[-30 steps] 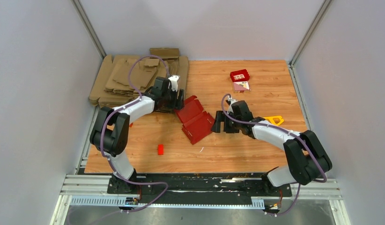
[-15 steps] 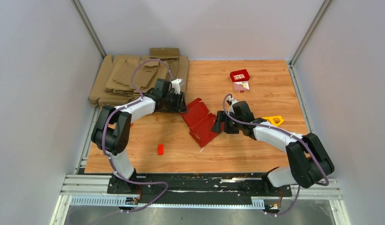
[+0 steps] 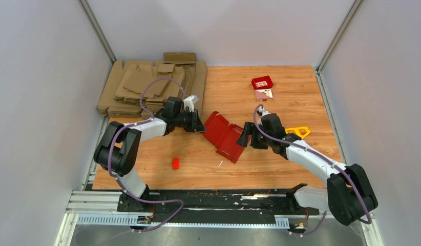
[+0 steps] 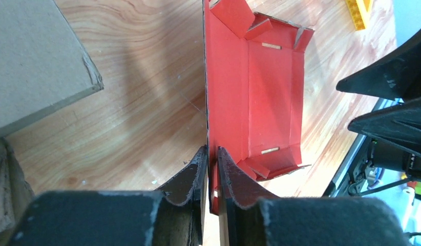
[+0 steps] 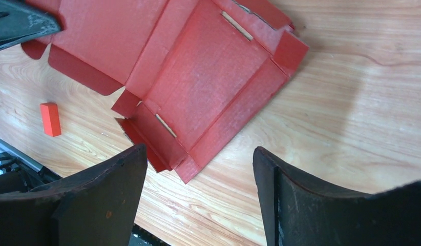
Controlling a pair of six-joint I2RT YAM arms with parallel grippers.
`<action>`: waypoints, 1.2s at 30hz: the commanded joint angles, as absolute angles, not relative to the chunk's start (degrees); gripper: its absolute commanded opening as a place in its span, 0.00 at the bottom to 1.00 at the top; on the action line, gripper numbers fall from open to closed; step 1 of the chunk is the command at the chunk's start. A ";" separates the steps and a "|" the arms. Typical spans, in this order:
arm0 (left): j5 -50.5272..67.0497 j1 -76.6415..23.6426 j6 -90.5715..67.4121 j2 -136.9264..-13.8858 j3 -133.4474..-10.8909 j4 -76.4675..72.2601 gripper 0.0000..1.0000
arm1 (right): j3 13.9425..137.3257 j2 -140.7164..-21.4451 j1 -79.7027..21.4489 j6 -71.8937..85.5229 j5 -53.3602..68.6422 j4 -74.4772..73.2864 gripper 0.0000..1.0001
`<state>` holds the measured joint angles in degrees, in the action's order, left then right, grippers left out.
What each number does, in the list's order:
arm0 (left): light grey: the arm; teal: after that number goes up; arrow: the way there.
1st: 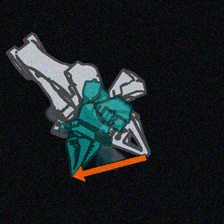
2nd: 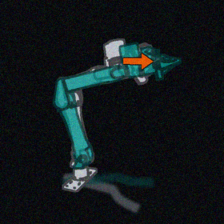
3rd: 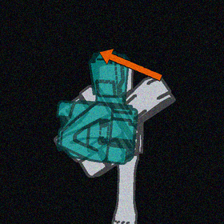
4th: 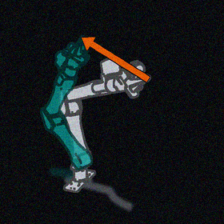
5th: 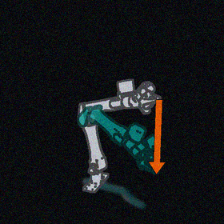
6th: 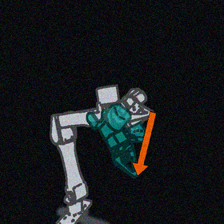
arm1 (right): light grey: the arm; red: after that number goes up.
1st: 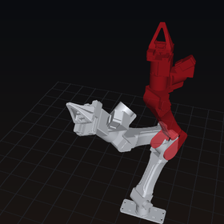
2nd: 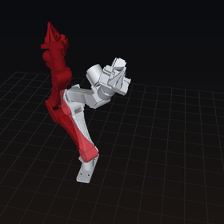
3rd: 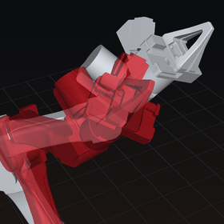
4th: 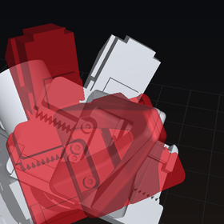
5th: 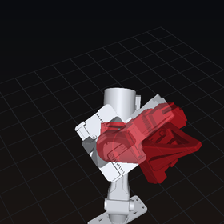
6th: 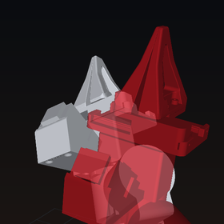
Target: Fold the paper box
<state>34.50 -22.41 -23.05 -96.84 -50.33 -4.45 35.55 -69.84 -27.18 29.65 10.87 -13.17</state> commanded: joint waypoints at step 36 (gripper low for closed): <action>40.77 -27.75 -29.79 -100.69 -52.17 -16.32 0.50 | 39.10 -85.18 -17.75 27.20 16.20 -10.30 0.62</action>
